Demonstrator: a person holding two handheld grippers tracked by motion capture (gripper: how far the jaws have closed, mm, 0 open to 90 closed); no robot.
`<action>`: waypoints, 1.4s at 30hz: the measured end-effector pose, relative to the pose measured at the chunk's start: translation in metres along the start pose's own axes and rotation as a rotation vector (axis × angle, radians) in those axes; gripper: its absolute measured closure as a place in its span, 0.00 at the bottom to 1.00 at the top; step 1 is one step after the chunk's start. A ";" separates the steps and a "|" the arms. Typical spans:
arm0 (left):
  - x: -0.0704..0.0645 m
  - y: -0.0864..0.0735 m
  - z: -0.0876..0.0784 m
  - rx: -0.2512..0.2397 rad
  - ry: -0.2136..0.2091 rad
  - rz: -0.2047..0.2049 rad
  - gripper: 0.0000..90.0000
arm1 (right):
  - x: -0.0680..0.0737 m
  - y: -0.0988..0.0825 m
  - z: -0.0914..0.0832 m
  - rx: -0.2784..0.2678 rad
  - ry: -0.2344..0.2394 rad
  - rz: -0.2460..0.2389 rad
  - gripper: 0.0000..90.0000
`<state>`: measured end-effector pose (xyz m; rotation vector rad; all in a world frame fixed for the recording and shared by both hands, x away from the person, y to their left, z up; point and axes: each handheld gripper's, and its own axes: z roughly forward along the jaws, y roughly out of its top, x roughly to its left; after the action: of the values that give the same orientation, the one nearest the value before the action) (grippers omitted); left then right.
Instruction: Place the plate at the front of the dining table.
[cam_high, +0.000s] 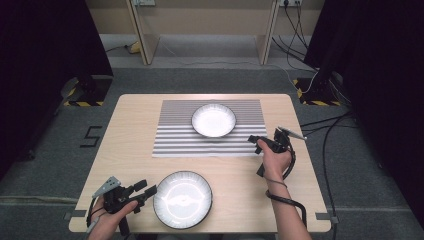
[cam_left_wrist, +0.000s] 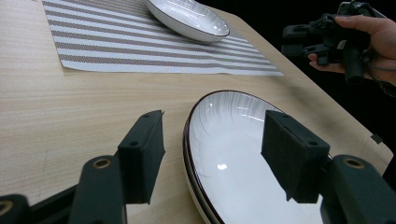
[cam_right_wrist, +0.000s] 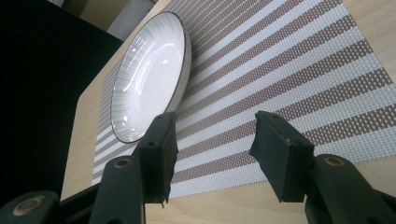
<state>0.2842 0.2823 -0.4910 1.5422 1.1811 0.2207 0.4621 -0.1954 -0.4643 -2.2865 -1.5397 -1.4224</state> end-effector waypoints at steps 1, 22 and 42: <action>0.000 0.000 0.000 0.001 0.000 0.001 0.43 | 0.000 -0.001 -0.001 0.001 0.003 0.007 0.55; -0.002 -0.001 0.000 0.001 -0.001 0.005 0.43 | -0.003 -0.020 -0.019 0.007 0.025 -0.024 0.55; -0.003 -0.001 -0.001 0.001 -0.001 0.007 0.43 | -0.010 -0.039 -0.039 0.012 0.027 -0.056 0.55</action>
<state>0.2818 0.2808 -0.4904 1.5474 1.1750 0.2243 0.4062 -0.2016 -0.4652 -2.2254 -1.6118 -1.4469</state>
